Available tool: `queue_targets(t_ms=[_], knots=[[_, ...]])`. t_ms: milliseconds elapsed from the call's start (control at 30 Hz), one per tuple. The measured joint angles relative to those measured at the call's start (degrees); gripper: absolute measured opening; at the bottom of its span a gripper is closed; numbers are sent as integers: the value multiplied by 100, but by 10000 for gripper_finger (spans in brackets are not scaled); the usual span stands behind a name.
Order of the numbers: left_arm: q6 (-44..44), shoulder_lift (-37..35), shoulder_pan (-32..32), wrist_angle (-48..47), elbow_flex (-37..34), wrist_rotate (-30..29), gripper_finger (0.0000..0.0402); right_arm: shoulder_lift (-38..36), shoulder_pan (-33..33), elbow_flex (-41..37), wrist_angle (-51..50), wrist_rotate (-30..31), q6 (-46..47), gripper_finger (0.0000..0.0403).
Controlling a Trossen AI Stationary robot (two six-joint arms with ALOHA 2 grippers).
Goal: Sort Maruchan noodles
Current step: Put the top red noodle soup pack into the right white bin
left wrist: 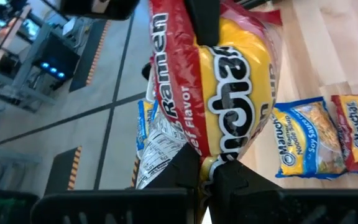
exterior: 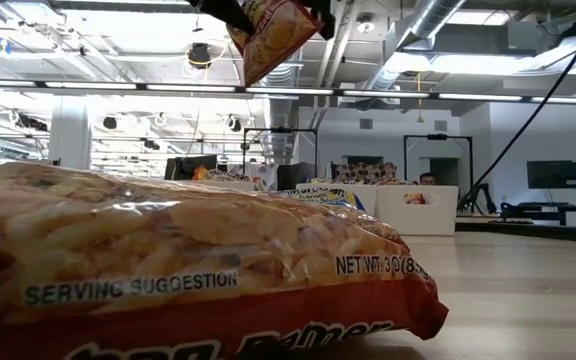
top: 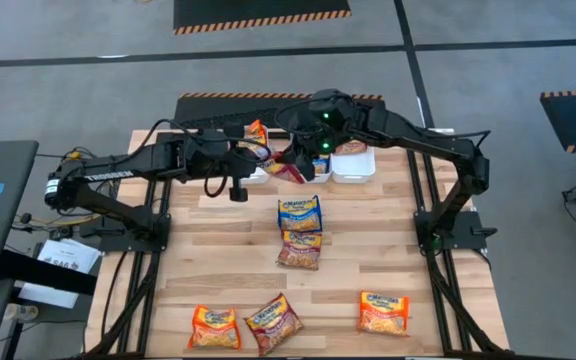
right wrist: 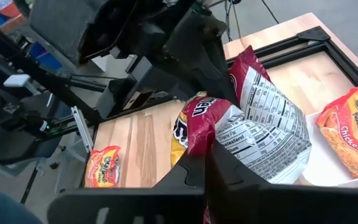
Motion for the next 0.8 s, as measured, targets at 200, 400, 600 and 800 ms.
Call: queue_targets(t_ms=[200,400,600,800], knots=[[-485,0,60,-4,0,-48,15,7,-8,0,-6,91,63,6],[-929,1,219,-153,0,58,67,28,-5,-9,-29,122,73,6],[-1206,84,232,-61,2,225,128,0,-66,-9,-156,75,82,5],[-1370,41,232,-27,7,15,157,-177,-350,-22,-604,76,-131,5]])
